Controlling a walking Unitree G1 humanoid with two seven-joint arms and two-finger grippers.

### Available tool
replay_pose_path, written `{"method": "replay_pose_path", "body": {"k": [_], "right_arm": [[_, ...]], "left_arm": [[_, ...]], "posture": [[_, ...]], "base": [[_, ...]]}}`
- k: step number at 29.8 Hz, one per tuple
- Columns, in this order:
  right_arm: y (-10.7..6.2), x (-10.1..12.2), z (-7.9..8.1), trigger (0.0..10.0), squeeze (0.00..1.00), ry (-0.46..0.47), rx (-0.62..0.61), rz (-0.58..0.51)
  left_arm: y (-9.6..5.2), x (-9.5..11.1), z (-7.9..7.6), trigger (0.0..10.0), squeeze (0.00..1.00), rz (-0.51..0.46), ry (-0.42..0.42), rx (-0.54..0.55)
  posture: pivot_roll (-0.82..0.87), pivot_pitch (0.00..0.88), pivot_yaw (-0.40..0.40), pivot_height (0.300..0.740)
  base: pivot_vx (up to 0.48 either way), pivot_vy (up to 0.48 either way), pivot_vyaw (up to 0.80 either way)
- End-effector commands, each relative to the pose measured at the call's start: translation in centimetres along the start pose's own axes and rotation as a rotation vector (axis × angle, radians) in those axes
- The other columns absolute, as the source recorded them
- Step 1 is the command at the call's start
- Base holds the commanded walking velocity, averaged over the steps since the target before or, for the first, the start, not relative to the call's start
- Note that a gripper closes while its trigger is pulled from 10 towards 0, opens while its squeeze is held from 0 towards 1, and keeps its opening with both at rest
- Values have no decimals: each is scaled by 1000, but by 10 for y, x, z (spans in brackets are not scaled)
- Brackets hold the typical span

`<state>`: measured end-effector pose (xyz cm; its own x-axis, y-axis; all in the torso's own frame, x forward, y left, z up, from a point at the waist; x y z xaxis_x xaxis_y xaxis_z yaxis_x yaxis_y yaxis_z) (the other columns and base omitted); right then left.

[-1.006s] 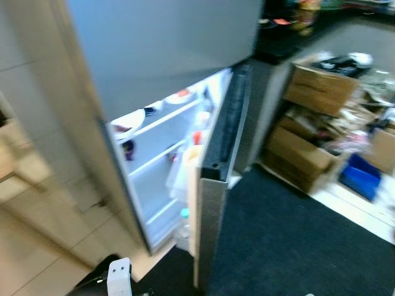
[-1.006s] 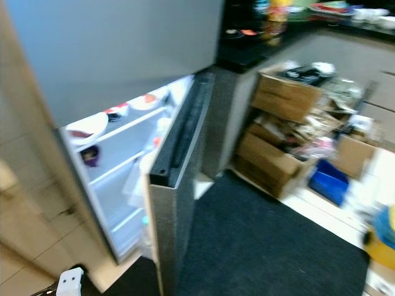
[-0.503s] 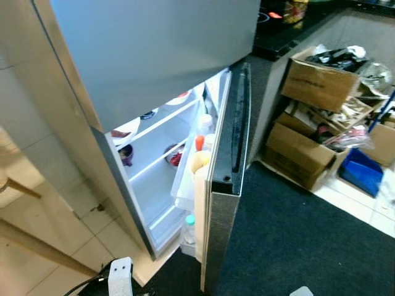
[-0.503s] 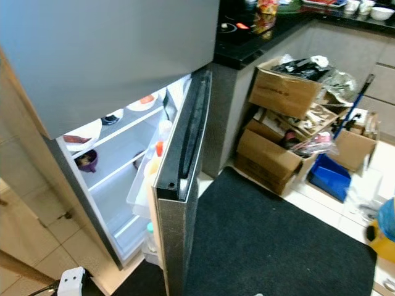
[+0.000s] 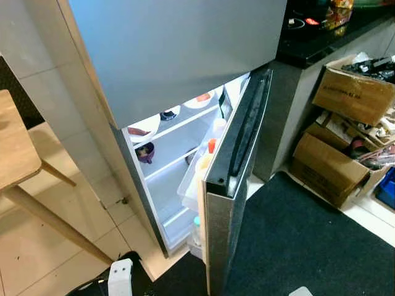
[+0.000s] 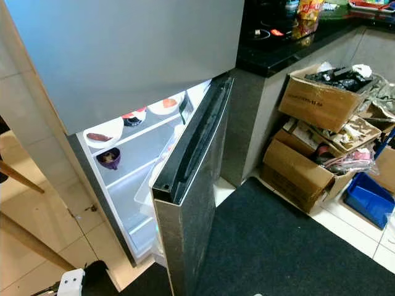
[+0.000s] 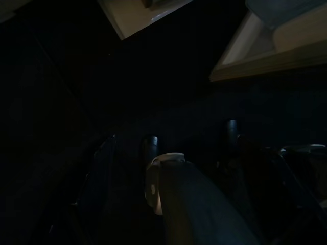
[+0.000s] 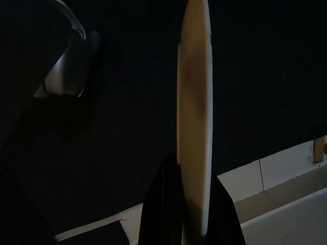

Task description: Restocking fridge

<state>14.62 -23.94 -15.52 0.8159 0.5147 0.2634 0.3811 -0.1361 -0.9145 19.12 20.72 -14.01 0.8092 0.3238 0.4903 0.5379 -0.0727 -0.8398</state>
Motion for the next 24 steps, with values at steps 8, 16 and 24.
{"method": "replay_pose_path", "body": {"k": [8, 16, 24], "right_arm": [[-1, -10, -1, 10000, 0, 2, 1, 19], [-1, -11, -3, 10000, 0, 2, -1, 20], [-1, -9, 1, 10000, 0, 5, 4, 16]], "left_arm": [[0, 0, -3, 10000, 0, -1, 9, -27], [0, -1, -4, 10000, 0, -1, 6, -27], [-1, 1, 2, 10000, 0, -12, -4, -3]], "posture": [[-114, 47, 20, 740], [-114, 49, 21, 740], [-118, 50, 25, 740]], "base": [[0, -230, 0], [0, -479, 0], [0, 0, 0]]}}
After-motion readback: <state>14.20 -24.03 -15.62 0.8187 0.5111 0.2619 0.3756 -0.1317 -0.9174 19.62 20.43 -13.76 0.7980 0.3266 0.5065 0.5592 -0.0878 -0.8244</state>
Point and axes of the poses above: a point about 5 cm out from each wrist's last joint towards the gripper, its own y axis pointing out of the wrist towards the gripper, its own x axis along the axis of the wrist's last joint, z = x × y, the point moved 6 cm from there along y, pointing out of the wrist towards the gripper, and after that the axes turned 4 degrees about -y, right-handed, at the moved point
